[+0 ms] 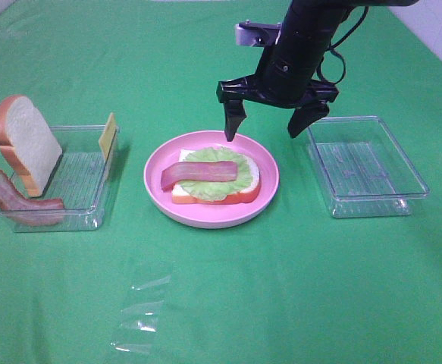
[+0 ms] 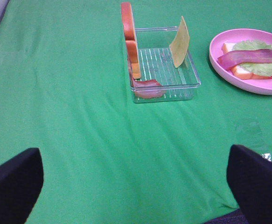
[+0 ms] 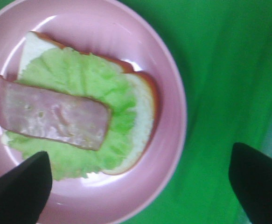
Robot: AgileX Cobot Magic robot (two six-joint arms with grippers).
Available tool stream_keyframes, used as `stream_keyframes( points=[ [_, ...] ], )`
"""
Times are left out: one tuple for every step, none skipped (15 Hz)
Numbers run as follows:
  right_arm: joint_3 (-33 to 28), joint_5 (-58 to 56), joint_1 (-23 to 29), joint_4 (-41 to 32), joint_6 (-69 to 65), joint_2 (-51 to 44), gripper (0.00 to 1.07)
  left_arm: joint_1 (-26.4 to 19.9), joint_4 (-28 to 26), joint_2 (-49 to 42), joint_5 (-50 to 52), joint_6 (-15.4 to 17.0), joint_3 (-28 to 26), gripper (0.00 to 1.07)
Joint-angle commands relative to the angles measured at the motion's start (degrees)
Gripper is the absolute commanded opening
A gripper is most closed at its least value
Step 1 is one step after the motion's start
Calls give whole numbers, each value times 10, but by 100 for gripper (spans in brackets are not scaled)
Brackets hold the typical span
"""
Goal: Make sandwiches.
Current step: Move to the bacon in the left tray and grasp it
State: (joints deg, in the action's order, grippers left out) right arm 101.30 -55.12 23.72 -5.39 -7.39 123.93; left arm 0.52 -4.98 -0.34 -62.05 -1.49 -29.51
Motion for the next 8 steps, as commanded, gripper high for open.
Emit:
stream_keyframes(
  points=[
    [9, -58, -8, 60, -32, -23, 99, -1, -5, -9, 3, 3, -1, 100],
    [28, -103, -23, 57, -26, -23, 99, -1, -5, -9, 3, 3, -1, 100],
    [57, -155, -67, 66, -20, -24, 99, -1, -5, -9, 3, 3, -1, 100],
    [70, -166, -88, 80, -20, -25, 99, -1, -5, -9, 3, 3, -1, 100],
    [75, -170, -99, 90, -20, -25, 99, -1, -5, -9, 3, 3, -1, 100],
    [80, -179, -119, 103, -20, -25, 99, -1, -5, -9, 3, 3, -1, 100],
    [80, -195, -137, 112, -18, -25, 99, -1, -5, -9, 3, 3, -1, 100],
    [77, -211, -155, 113, -15, -25, 99, -1, -5, -9, 3, 3, -1, 100]
  ],
)
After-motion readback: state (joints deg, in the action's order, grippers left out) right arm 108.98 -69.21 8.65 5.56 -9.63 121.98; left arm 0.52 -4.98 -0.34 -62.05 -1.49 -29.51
